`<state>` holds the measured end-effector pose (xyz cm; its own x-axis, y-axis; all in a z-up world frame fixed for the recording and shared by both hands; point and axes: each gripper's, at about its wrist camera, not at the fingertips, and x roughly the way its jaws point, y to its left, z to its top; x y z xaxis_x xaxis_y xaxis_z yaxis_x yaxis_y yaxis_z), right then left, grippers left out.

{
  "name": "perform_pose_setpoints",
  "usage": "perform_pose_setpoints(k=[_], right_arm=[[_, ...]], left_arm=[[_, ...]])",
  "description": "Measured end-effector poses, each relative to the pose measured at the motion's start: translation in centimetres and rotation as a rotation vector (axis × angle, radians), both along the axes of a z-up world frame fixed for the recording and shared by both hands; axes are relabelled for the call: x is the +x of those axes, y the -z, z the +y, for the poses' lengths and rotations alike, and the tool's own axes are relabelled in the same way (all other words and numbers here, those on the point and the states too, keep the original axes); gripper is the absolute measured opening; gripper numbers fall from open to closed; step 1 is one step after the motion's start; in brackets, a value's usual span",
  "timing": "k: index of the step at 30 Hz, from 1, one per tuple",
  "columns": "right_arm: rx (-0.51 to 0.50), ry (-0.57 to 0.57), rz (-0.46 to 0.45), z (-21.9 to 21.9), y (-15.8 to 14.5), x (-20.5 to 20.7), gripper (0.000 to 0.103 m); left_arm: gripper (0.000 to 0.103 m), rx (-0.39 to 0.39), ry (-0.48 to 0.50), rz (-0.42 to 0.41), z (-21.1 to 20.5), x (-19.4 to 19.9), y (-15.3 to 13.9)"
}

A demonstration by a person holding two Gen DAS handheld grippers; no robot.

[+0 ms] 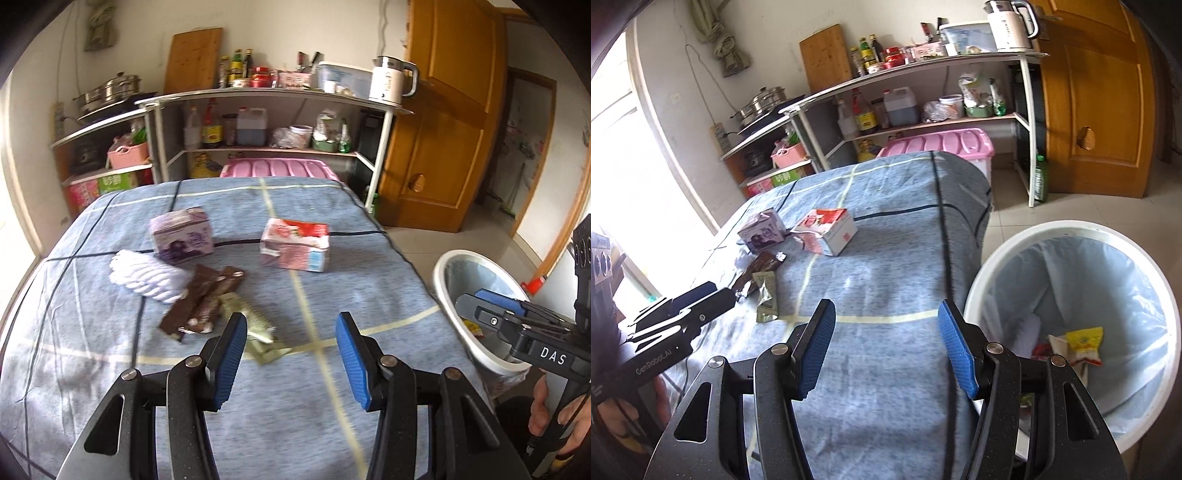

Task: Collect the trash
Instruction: 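Move both open tools back over the table trash, then grasp the khaki snack stick packet with the right tool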

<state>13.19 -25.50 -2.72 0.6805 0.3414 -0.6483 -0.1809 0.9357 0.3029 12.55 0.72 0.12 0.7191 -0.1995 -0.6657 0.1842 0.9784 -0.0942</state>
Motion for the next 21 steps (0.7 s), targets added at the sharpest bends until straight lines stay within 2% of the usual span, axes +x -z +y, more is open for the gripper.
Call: perform_pose_setpoints(k=[6, 11, 19, 21], right_arm=[[-0.021, -0.080, 0.022, 3.1, 0.7, 1.1, 0.059], [-0.049, -0.147, 0.043, 6.2, 1.6, 2.3, 0.059], [-0.088, -0.254, 0.073, 11.1, 2.6, 4.2, 0.059], [-0.083, -0.271, 0.075, 11.8, 2.8, 4.7, 0.059]], left_arm=[[0.050, 0.019, -0.072, 0.002, 4.0, 0.2, 0.6], [0.050, -0.005, -0.113, 0.022, 6.7, 0.7, 1.5], [0.050, 0.006, -0.137, 0.059, 8.9, 2.5, 2.9], [0.050, -0.011, -0.141, 0.066, 9.3, 2.8, 3.2]])
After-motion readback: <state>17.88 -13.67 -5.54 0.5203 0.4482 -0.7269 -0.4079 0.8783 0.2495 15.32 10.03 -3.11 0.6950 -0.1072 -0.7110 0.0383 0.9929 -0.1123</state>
